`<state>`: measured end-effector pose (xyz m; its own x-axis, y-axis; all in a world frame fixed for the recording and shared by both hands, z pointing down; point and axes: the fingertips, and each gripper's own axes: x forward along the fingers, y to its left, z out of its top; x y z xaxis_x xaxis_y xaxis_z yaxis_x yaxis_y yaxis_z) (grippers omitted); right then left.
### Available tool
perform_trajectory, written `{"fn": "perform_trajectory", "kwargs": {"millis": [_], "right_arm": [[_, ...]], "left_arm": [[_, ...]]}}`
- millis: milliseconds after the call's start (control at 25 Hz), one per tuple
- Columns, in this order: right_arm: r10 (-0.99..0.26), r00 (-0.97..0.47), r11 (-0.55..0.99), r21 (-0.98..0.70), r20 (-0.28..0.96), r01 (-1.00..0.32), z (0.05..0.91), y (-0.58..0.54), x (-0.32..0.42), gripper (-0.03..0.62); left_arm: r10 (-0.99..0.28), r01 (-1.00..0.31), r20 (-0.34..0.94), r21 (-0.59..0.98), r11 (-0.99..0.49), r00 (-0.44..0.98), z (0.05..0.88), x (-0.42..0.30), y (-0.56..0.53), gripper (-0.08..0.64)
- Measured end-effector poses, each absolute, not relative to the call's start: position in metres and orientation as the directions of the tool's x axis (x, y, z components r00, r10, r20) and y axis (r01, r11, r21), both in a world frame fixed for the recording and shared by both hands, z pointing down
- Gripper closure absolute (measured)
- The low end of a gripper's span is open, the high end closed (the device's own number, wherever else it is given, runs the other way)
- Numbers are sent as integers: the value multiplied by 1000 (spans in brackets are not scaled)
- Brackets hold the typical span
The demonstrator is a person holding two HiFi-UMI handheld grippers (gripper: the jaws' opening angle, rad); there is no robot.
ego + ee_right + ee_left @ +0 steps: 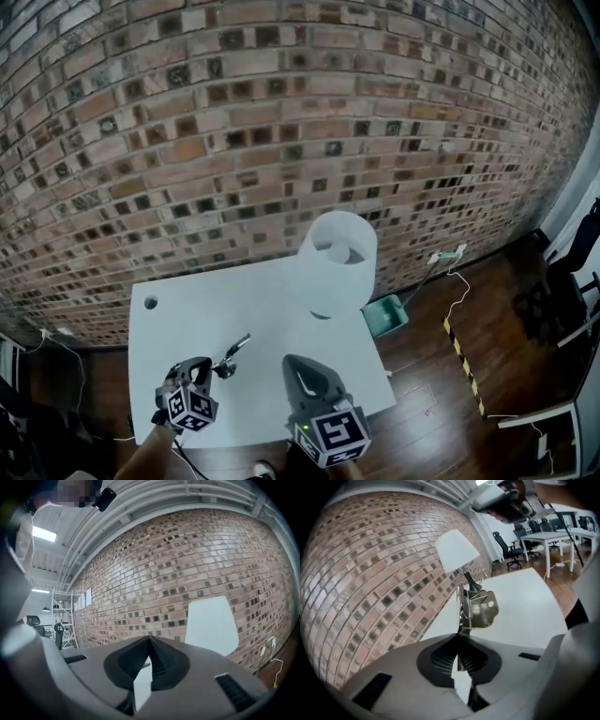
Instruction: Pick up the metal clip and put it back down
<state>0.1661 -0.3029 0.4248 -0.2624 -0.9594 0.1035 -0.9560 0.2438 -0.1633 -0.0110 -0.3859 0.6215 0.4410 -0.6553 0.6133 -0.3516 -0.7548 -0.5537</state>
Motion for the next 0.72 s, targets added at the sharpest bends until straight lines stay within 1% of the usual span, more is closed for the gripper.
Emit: {"fn": "perform_trajectory", "kwargs": {"millis": [200,440,560,720], "right_arm": [[-942,-296,259,-217,159,-941,455,-331,183,603],[-933,-312,267,-236,179,-934,471,-355,191,603],[-930,-317,265,-253,189,-930,478,-360,193,603],[-928,-317,252,-294,197,-922,485,-363,194,603]], "left_arm": [[-583,-219,731,-542,-812,355,691,-4,-397,541],[-553,-90,777,-555,-827,301,722,2,-391,541],[-545,-54,790,-554,-831,281,730,4,-389,541],[-534,-58,798,-541,-839,280,739,4,-389,543]]}}
